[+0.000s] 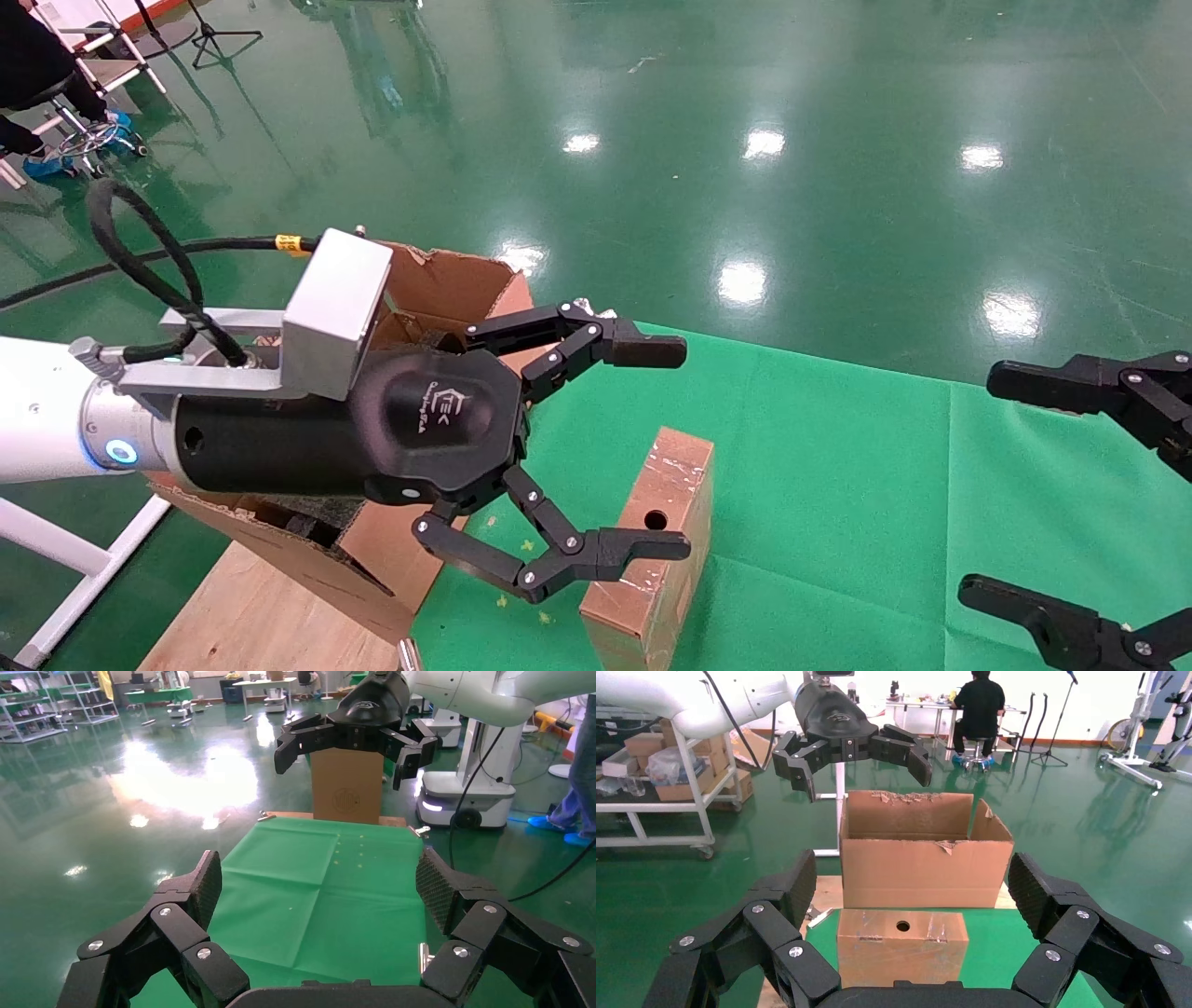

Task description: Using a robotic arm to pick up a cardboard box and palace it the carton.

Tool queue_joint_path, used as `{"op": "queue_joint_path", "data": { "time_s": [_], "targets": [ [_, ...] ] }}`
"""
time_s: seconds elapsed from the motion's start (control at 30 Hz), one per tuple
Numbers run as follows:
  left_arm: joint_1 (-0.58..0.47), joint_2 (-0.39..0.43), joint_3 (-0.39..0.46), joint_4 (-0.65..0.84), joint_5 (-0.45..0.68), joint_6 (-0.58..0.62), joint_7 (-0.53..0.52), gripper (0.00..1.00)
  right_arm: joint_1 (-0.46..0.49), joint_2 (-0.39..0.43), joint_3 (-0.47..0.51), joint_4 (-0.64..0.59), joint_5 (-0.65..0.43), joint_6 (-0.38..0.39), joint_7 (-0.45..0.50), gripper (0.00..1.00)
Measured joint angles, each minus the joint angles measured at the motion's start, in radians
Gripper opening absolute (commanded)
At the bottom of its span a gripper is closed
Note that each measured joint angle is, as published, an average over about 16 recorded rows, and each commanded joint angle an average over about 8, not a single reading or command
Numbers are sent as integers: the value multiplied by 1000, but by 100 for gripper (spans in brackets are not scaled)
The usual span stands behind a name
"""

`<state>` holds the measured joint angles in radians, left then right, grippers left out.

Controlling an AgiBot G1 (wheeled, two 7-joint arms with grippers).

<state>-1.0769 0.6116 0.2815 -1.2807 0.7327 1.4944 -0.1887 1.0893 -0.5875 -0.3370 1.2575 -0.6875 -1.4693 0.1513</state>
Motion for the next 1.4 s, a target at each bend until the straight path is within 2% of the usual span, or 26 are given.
{"op": "queue_joint_path", "data": {
  "time_s": [0.37,0.43,0.5,0.67,0.7,0.77,1.2,1.4],
  "targets": [
    [0,0,0,-1,0,0,1,100,0,0,0,0,0,0,0,100],
    [-1,-2,0,-4,6,0,4,100,0,0,0,0,0,0,0,94],
    [-6,-6,2,-11,23,-1,12,100,0,0,0,0,0,0,0,77],
    [-23,-15,15,-32,82,-10,24,100,0,0,0,0,0,0,0,16],
    [-27,-17,18,-36,95,-13,26,100,0,0,0,0,0,0,0,8],
    [-34,-21,25,-46,117,-18,29,100,0,0,0,0,0,0,0,0],
    [-80,-29,70,-70,237,-53,11,100,0,0,0,0,0,0,0,0],
    [-176,-9,117,-67,369,-73,-100,100,0,0,0,0,0,0,0,0]
  ]
}}
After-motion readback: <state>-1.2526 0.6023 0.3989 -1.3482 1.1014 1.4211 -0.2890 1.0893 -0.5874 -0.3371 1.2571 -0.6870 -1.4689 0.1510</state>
